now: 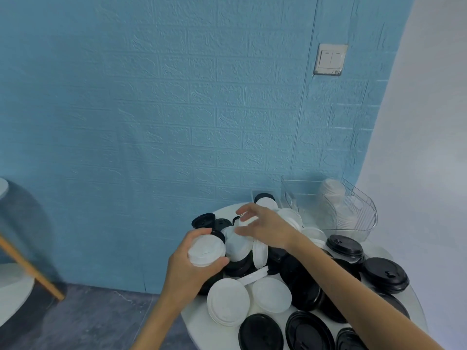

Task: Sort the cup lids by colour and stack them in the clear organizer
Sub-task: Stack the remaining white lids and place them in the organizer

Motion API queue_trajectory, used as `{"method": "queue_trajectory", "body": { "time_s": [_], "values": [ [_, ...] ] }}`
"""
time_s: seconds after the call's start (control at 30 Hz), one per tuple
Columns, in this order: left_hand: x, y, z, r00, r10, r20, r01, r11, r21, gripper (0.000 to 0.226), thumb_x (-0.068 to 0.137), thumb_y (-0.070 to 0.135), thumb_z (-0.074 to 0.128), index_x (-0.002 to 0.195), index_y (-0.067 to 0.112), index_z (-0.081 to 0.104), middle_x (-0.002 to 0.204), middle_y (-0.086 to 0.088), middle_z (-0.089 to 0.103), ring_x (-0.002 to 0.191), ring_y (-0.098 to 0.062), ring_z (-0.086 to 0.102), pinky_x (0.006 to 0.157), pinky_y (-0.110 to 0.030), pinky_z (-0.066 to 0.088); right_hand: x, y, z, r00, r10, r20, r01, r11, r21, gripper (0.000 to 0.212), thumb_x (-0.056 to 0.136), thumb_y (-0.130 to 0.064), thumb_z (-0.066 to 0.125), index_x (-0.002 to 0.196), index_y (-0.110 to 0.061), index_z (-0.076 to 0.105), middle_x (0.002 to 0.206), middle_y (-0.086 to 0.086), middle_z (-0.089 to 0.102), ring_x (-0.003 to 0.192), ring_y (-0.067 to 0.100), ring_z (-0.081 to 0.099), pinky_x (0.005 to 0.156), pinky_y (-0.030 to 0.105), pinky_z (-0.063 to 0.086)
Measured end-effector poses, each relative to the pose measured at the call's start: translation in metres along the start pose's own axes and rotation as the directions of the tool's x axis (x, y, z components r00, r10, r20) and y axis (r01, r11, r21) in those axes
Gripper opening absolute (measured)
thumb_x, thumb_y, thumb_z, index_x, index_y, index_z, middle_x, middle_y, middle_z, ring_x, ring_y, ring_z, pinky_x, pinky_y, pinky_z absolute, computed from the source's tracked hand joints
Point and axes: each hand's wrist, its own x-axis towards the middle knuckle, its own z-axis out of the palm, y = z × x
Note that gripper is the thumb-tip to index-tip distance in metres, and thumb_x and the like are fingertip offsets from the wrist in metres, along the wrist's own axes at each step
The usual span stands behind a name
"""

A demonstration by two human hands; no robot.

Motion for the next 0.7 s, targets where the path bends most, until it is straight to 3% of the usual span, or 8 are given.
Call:
{"method": "queue_trajectory", "body": {
  "time_s": [0.03, 0.1, 0.23, 0.33, 0.47, 0.6, 0.7],
  "values": [
    [0.0, -0.004, -0.002, 1.0, -0.012, -0.014, 0.012, 1.0, 0.01, 0.066, 0.06, 0.021, 0.099, 0.114, 0.039, 0.065, 0.108, 0.025, 0.069, 0.102, -0.001, 0.064, 0.086, -0.021, 0.05, 0.006, 0.006, 0.001, 0.998, -0.05, -0.045, 0.041, 0.982, -0.182, 0.046, 0.088, -0.04, 0.076, 0.129, -0.031, 0.059, 0.127, -0.005, 0.061, 0.112, 0.017, 0.061, 0.102, 0.033, 0.048],
    [0.0, -0.01, -0.006, 0.999, -0.028, -0.042, 0.029, 0.999, 0.025, 0.064, 0.062, 0.017, 0.097, 0.113, 0.038, 0.065, 0.107, 0.026, 0.069, 0.101, 0.001, 0.064, 0.086, -0.016, 0.05, 0.015, 0.012, 0.007, 0.995, -0.098, 0.014, 0.095, 0.908, -0.407, 0.06, 0.087, -0.053, 0.072, 0.14, -0.033, 0.053, 0.137, -0.002, 0.056, 0.129, 0.021, 0.05, 0.113, 0.038, 0.036],
    [0.001, -0.017, -0.006, 0.996, -0.054, -0.065, 0.054, 0.999, 0.006, 0.061, 0.063, 0.018, 0.097, 0.107, 0.044, 0.065, 0.105, 0.025, 0.069, 0.099, 0.0, 0.065, 0.08, -0.013, 0.05, 0.023, 0.015, 0.025, 0.985, -0.034, 0.168, 0.134, 0.77, -0.625, 0.093, 0.075, -0.073, 0.07, 0.153, -0.034, 0.037, 0.151, 0.002, 0.045, 0.14, 0.026, 0.037, 0.12, 0.045, 0.023],
    [0.0, -0.021, -0.006, 0.996, -0.063, -0.065, 0.064, 0.998, 0.002, 0.062, 0.062, 0.02, 0.097, 0.107, 0.046, 0.064, 0.108, 0.027, 0.068, 0.101, -0.002, 0.064, 0.083, -0.02, 0.049, 0.024, 0.018, 0.033, 0.981, -0.033, 0.191, 0.16, 0.69, -0.706, 0.094, 0.07, -0.073, 0.073, 0.15, -0.032, 0.044, 0.148, 0.003, 0.048, 0.136, 0.027, 0.043, 0.116, 0.043, 0.026],
    [0.001, -0.023, -0.006, 0.996, -0.075, -0.057, 0.074, 0.997, -0.014, 0.062, 0.062, 0.022, 0.098, 0.107, 0.046, 0.063, 0.108, 0.027, 0.068, 0.101, -0.002, 0.064, 0.086, -0.023, 0.051, 0.024, 0.022, 0.029, 0.994, -0.037, 0.106, 0.094, 0.794, -0.6, 0.083, 0.072, -0.061, 0.079, 0.144, -0.031, 0.052, 0.143, -0.001, 0.055, 0.133, 0.021, 0.049, 0.114, 0.037, 0.034],
    [0.002, -0.021, -0.003, 0.998, -0.057, -0.027, 0.057, 0.998, -0.034, 0.067, 0.062, 0.019, 0.098, 0.111, 0.047, 0.062, 0.109, 0.025, 0.068, 0.103, 0.0, 0.064, 0.09, -0.024, 0.05, 0.014, 0.008, 0.006, 0.996, -0.075, -0.046, 0.057, 0.946, -0.32, 0.075, 0.071, -0.053, 0.085, 0.138, -0.032, 0.058, 0.139, -0.01, 0.058, 0.127, 0.011, 0.052, 0.108, 0.028, 0.04],
    [0.005, -0.016, 0.006, 0.999, -0.049, 0.006, 0.049, 0.998, -0.046, 0.081, 0.062, 0.02, 0.098, 0.125, 0.048, 0.056, 0.116, 0.023, 0.069, 0.109, -0.001, 0.064, 0.095, -0.026, 0.05, 0.002, -0.013, -0.001, 0.983, -0.139, -0.116, 0.126, 0.985, -0.119, 0.057, 0.073, -0.051, 0.086, 0.125, -0.035, 0.066, 0.127, -0.019, 0.063, 0.114, 0.004, 0.056, 0.099, 0.024, 0.044]
  ]
}}
